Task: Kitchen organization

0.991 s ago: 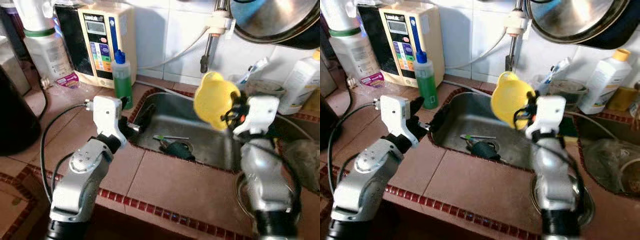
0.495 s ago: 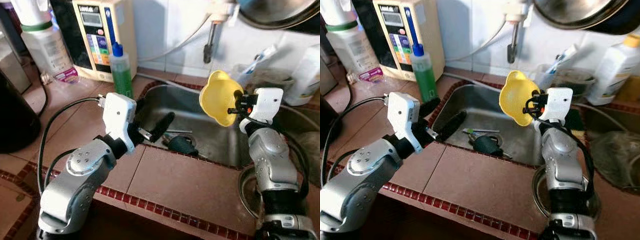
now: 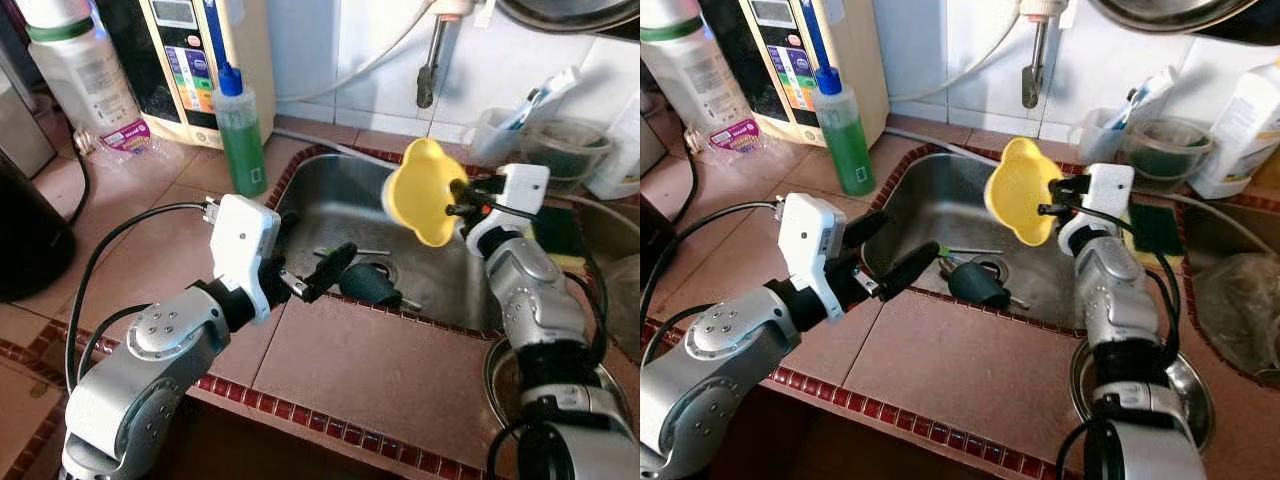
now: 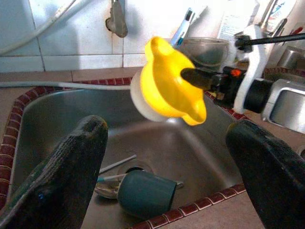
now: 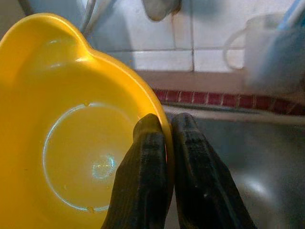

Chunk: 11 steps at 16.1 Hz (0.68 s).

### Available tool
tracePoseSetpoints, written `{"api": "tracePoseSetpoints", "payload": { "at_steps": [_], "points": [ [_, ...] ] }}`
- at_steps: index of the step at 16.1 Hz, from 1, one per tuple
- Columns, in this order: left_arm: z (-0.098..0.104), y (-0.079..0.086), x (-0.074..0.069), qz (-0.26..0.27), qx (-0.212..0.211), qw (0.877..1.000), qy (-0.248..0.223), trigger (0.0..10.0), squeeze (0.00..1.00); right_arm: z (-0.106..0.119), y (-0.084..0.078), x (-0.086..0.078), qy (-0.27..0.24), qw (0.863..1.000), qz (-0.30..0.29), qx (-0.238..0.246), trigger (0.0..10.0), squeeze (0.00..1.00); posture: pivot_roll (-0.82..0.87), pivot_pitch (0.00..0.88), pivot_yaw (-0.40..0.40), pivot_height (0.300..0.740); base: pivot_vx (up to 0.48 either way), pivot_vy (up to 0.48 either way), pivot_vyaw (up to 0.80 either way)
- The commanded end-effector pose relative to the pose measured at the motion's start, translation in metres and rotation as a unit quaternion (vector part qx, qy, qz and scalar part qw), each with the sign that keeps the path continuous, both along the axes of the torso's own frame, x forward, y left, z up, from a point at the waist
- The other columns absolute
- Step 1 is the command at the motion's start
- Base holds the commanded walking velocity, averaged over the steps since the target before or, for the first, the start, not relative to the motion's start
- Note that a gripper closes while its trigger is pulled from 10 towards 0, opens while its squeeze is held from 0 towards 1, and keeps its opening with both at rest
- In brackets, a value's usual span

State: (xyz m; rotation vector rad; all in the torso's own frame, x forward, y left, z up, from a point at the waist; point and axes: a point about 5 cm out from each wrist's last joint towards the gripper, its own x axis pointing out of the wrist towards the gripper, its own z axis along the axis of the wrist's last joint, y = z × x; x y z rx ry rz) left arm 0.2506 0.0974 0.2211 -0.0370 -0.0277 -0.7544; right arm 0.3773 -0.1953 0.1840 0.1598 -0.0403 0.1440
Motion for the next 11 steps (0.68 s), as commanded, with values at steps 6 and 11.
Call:
{"api": "tracePoseSetpoints", "payload": {
  "at_steps": [6, 11],
  "points": [
    [0.001, -0.01, -0.015, -0.04, 0.015, 0.999, 0.008, 10.0, 0.0, -0.011, 0.017, 0.01, 0.048, 0.997, 0.065, 0.0, 10.0, 0.0, -0.05, 0.156, 0.02, 0.74, 0.0, 0.0, 0.0],
    [-0.006, -0.018, -0.026, -0.072, 0.033, 0.997, 0.024, 10.0, 0.0, -0.022, 0.029, 0.01, 0.076, 0.992, 0.103, -0.014, 10.0, 0.0, -0.05, 0.15, 0.016, 0.74, 0.0, 0.0, 0.0]
  ]
}}
